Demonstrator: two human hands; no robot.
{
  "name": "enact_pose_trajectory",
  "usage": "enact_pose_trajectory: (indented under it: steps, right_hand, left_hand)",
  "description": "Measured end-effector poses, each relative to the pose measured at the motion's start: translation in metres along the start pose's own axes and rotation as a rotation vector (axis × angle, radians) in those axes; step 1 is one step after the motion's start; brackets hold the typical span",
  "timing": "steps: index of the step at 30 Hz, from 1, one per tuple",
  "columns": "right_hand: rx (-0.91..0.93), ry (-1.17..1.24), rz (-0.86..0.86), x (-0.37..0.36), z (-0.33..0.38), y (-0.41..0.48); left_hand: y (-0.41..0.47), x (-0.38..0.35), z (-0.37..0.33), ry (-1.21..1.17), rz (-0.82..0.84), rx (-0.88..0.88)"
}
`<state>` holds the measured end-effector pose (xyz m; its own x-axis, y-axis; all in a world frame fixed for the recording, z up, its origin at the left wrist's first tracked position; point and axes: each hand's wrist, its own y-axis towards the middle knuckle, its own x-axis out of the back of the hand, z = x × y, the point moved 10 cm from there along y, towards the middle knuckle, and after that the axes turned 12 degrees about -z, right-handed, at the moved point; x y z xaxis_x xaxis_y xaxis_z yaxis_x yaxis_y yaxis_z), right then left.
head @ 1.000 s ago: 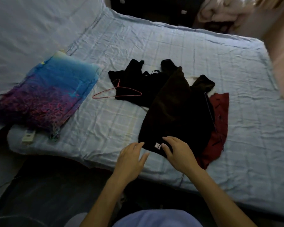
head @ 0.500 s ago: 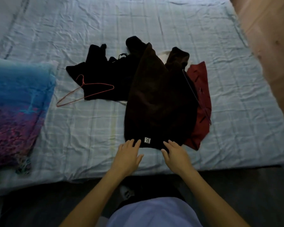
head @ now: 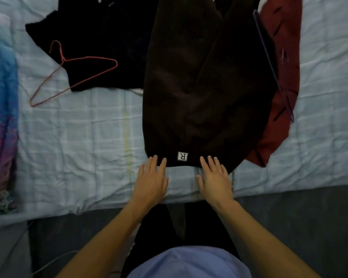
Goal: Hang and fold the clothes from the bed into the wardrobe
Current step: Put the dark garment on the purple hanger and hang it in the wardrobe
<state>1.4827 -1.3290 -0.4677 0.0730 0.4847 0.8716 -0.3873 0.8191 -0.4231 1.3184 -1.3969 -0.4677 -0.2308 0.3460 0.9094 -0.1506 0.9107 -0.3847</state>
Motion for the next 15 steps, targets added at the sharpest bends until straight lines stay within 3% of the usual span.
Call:
enact_pose_trajectory:
  steps: [7, 15]
  right_hand:
    - [-0.041, -0.141, -0.056, -0.059, -0.024, 0.023]
    - [-0.017, -0.220, -0.138, -0.084, -0.045, 0.030]
  left_hand:
    - [0.047, -0.059, 0.013, 0.067, -0.081, -0.185]
    - [0.077, -0.080, 0.023, 0.099, -0.119, -0.305]
